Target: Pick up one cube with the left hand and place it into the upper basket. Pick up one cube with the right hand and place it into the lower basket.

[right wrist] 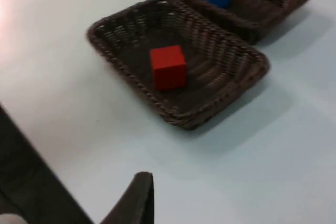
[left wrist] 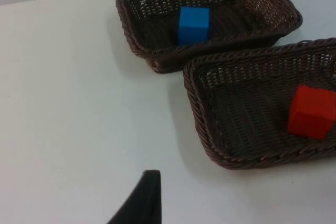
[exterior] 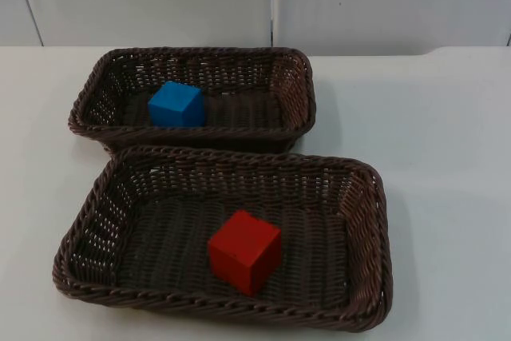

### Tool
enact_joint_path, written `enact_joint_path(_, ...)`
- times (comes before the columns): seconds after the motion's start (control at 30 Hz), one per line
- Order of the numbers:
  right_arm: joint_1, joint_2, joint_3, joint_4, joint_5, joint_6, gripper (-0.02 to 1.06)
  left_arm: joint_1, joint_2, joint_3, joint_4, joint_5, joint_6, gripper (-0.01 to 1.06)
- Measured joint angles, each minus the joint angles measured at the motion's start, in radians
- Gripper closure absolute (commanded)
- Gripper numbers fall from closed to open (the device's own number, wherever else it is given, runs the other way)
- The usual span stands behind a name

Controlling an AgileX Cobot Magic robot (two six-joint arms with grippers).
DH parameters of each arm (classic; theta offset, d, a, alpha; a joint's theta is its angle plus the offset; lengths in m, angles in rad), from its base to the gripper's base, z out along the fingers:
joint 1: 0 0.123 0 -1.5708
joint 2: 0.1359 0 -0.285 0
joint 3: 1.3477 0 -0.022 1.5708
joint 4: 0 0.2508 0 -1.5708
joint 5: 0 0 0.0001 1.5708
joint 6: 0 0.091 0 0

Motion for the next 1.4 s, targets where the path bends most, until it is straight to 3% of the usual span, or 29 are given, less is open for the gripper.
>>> enact_joint_path(0.3,-0.245,0.0,0.0,0.0,0.0,0.0,-0.01,0.0,0.0,0.0,0.0,0.0,0.0,0.0)
enact_joint_path(0.7,-0.451,0.0,0.0,0.0,0.0,-0.002,-0.01,0.0,0.0,0.0,0.0,0.0,0.0,0.0)
enact_joint_path(1.4,-0.659,0.0,0.0,0.0,0.0,-0.002,-0.01,0.0,0.0,0.0,0.0,0.0,0.0,0.0)
